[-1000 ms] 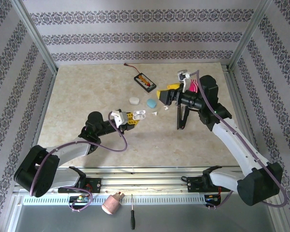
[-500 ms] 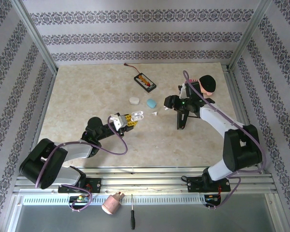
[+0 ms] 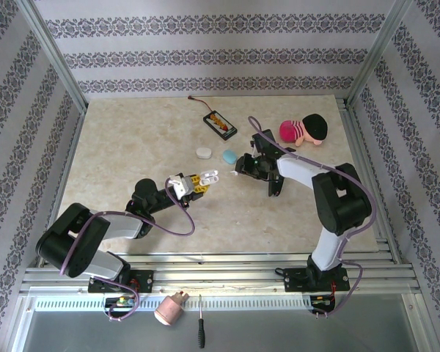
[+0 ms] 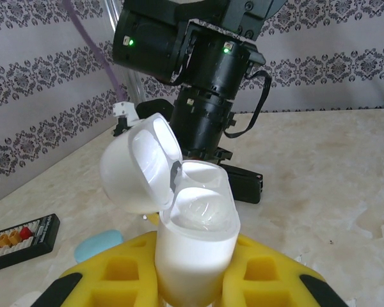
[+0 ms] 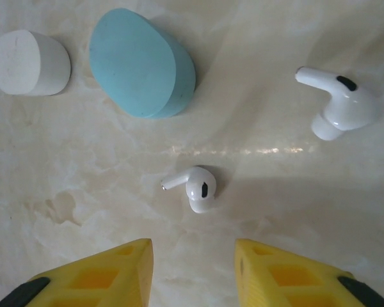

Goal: Insert the wireless bluetooth earbuds into the charging case

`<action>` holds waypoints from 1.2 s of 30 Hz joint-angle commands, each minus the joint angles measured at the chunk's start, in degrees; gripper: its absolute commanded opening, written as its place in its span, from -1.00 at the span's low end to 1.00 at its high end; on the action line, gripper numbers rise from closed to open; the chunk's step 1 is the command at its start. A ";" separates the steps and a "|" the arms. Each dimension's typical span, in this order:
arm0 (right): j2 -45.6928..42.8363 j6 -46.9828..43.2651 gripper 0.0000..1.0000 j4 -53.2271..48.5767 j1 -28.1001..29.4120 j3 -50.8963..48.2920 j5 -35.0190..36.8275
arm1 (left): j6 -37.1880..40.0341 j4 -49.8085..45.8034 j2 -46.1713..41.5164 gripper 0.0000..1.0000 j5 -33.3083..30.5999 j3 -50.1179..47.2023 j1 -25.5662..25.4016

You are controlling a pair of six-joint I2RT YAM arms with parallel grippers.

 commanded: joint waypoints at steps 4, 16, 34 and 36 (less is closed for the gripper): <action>4.91 1.50 -0.28 1.73 0.56 3.46 1.41 | 1.18 4.32 0.41 -1.00 0.90 -0.97 -0.70; 10.31 1.73 -0.41 2.53 0.53 6.04 -1.99 | 1.66 4.68 1.26 -1.00 1.10 -1.28 -0.73; 6.37 -7.04 -0.63 1.13 1.07 4.87 -0.83 | 0.35 6.18 3.30 -1.00 0.33 -1.06 -0.70; 3.13 -10.81 -0.63 1.30 1.29 3.04 0.41 | -0.05 5.81 3.59 -1.00 -0.43 -0.98 -0.71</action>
